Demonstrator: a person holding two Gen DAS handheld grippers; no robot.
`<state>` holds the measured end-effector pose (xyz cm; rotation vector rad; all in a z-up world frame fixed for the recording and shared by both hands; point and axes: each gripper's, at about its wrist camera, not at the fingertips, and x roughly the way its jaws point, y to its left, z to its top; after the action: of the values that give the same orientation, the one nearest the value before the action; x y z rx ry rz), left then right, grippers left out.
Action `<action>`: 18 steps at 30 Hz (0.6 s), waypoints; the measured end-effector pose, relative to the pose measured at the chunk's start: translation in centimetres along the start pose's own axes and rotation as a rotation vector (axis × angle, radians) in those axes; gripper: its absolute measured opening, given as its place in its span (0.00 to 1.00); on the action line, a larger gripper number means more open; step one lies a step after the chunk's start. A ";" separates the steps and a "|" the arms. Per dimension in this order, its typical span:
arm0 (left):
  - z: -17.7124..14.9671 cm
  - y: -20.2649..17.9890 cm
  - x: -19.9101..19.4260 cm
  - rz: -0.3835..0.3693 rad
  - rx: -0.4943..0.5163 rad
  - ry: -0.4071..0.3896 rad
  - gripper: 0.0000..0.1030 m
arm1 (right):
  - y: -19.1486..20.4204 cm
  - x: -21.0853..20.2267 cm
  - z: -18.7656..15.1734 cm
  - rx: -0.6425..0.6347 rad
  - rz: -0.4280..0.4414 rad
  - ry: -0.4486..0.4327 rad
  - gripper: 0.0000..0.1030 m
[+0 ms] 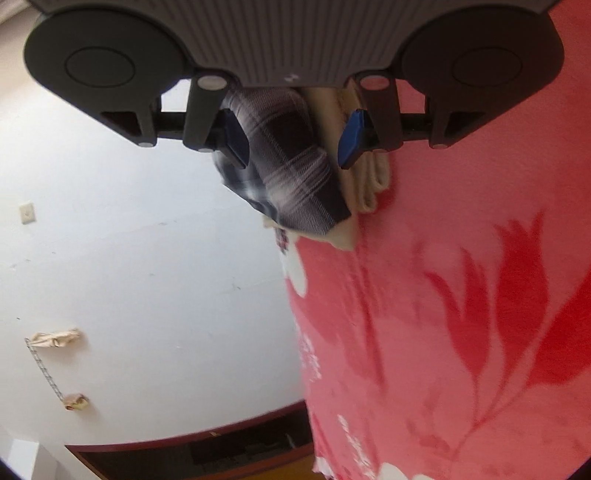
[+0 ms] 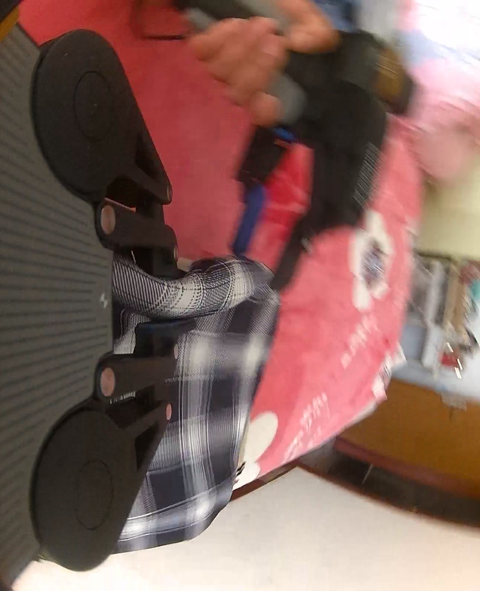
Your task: Fold clothes
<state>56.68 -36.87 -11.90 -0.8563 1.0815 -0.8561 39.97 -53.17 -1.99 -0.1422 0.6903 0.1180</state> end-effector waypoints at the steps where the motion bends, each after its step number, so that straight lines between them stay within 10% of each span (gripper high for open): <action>1: -0.1 -0.3 0.1 -0.006 0.006 0.009 0.54 | -0.8 -0.2 0.0 0.043 0.011 -0.018 0.15; 7: 0.1 -1.7 2.4 0.061 0.018 0.012 0.56 | -1.7 -1.0 -1.8 0.111 0.043 -0.061 0.15; 11: 0.4 -3.5 3.9 0.134 0.103 -0.009 0.36 | -1.7 -1.1 -2.8 0.131 0.060 -0.080 0.15; 18: -1.2 -11.0 3.1 0.003 0.632 -0.120 0.21 | -1.6 -2.5 -3.9 0.132 0.071 -0.154 0.14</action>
<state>54.55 -44.37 -3.51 -0.3669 0.6427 -1.0497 35.82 -55.54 -3.24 0.0179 0.5477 0.1491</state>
